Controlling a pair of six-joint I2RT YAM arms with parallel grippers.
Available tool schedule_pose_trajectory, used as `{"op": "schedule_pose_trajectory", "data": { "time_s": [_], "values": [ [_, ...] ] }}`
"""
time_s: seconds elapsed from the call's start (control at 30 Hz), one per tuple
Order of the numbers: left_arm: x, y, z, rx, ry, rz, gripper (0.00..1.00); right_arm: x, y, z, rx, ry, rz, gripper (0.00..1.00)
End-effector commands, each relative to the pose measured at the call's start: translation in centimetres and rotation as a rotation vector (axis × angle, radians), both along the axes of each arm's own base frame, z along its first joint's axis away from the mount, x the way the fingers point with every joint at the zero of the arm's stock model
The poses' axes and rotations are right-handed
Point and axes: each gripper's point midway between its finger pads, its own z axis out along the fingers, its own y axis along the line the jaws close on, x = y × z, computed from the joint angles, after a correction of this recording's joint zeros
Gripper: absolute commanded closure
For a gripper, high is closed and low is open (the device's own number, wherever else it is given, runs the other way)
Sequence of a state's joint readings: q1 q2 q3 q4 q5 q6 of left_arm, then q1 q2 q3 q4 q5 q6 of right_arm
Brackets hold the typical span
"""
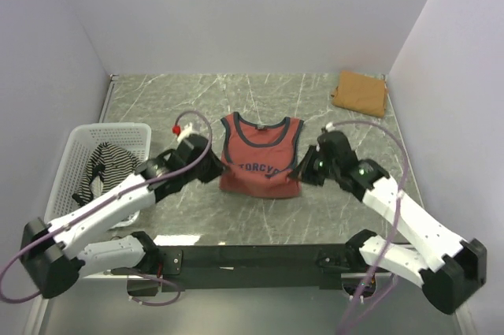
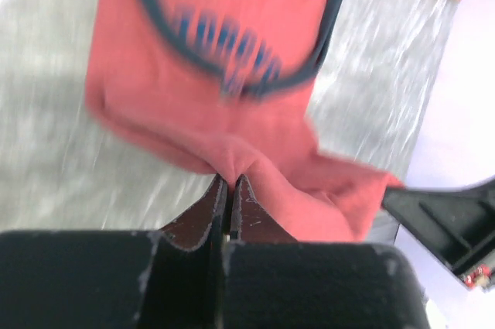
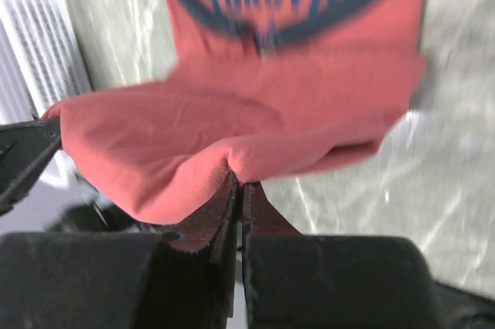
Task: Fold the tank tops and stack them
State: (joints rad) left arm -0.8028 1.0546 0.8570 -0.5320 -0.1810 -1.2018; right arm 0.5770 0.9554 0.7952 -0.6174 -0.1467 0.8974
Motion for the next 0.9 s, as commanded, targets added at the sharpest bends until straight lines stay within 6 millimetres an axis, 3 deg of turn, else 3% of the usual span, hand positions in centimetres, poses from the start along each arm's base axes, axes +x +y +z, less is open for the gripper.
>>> {"op": "schedule_pose_trajectory", "data": {
  "time_s": [0.0, 0.03, 0.07, 0.1, 0.13, 0.17, 0.2, 0.23, 0.27, 0.3, 0.33, 0.37, 0.4, 0.43, 0.47, 0.5, 0.57, 0.6, 0.67, 0.7, 0.73, 0.77, 0.83, 0.87],
  "values": [
    [6.3, -1.0, 5.2, -0.053, -0.191, -0.004, 1.0, 6.5, -0.4, 3.4, 0.018, -0.14, -0.009, 1.0],
    [7.6, -1.0, 5.6, -0.06, -0.207, 0.004, 1.0, 8.2, -0.5, 4.8, 0.038, -0.168, -0.021, 1.0],
    [10.0, -0.3, 4.4, -0.038, -0.188, 0.039, 1.0, 9.8, -0.6, 5.5, 0.052, -0.189, -0.023, 1.0],
    [11.9, -0.8, 6.2, -0.068, -0.231, 0.038, 1.0, 11.9, -1.3, 4.2, 0.057, -0.143, -0.044, 1.0],
    [13.5, -0.8, 6.4, -0.076, -0.235, 0.05, 1.0, 13.9, -1.3, 5.8, 0.075, -0.177, -0.049, 1.0],
    [16.2, -0.4, 4.5, -0.065, -0.207, 0.068, 1.0, 15.4, -1.2, 6.3, 0.09, -0.188, -0.045, 0.97],
    [18.3, -0.8, 6.0, -0.077, -0.256, 0.057, 1.0, 17.4, -1.4, 4.3, 0.075, -0.138, -0.058, 0.94],
    [20.1, -1.0, 6.1, -0.091, -0.273, 0.058, 0.98, 19.9, -1.9, 5.9, 0.087, -0.178, -0.075, 0.77],
    [22.8, -0.7, 2.8, -0.072, -0.225, 0.069, 0.77, 21.4, -2.0, 5.6, 0.084, -0.179, -0.073, 0.69],
    [25.2, -1.3, 4.1, -0.092, -0.27, 0.041, 0.63, 23.1, -2.0, 3.0, 0.07, -0.115, -0.072, 0.62],
    [26.5, -1.5, 3.1, -0.095, -0.244, 0.03, 0.57, 24.9, -2.0, 3.9, 0.08, -0.138, -0.072, 0.55],
    [28.0, -1.5, -0.4, -0.072, -0.188, 0.026, 0.54, 25.7, -1.9, 3.4, 0.081, -0.13, -0.068, 0.49],
    [29.4, -0.8, -0.1, -0.082, -0.193, 0.037, 0.48, 26.5, -2.0, 2.0, 0.067, -0.102, -0.071, 0.41],
    [29.7, -0.4, -1.0, -0.088, -0.165, 0.044, 0.47, 27.1, -2.0, 2.4, 0.06, -0.117, -0.067, 0.34],
    [29.8, 0.2, -0.7, -0.105, -0.17, 0.048, 0.45, 27.1, -2.5, 1.8, 0.014, -0.109, -0.076, 0.31],
    [29.2, 0.9, -1.4, -0.092, -0.155, 0.069, 0.44, 27.1, -3.1, 1.9, -0.009, -0.113, -0.091, 0.3],
    [28.2, 2.4, -0.4, -0.053, -0.176, 0.12, 0.44, 26.4, -4.0, 0.9, -0.059, -0.112, -0.118, 0.3],
    [27.3, 3.1, -1.3, -0.029, -0.148, 0.138, 0.44, 25.7, -4.1, 1.6, -0.069, -0.13, -0.12, 0.3],
    [26.0, 4.1, -1.5, -0.007, -0.116, 0.165, 0.46, 23.8, -4.0, -0.1, -0.12, -0.095, -0.116, 0.3],
    [24.9, 4.4, -2.8, 0.005, -0.073, 0.17, 0.46, 23.3, -4.7, 0.2, -0.161, -0.116, -0.147, 0.3],
    [24.3, 4.6, -3.2, 0.008, -0.055, 0.18, 0.47, 21.9, -5.2, -1.7, -0.187, -0.077, -0.153, 0.3],
    [23.6, 4.7, -2.6, 0.001, -0.065, 0.181, 0.47, 21.6, -5.5, -2.1, -0.192, -0.085, -0.163, 0.3],
    [21.7, 4.8, -4.2, -0.011, -0.035, 0.181, 0.47, 20.4, -6.2, -2.9, -0.211, -0.085, -0.174, 0.3],
    [21.1, 4.7, -3.4, -0.027, -0.053, 0.177, 0.48, 20.6, -6.3, -2.9, -0.222, -0.107, -0.172, 0.28]
  ]
}}
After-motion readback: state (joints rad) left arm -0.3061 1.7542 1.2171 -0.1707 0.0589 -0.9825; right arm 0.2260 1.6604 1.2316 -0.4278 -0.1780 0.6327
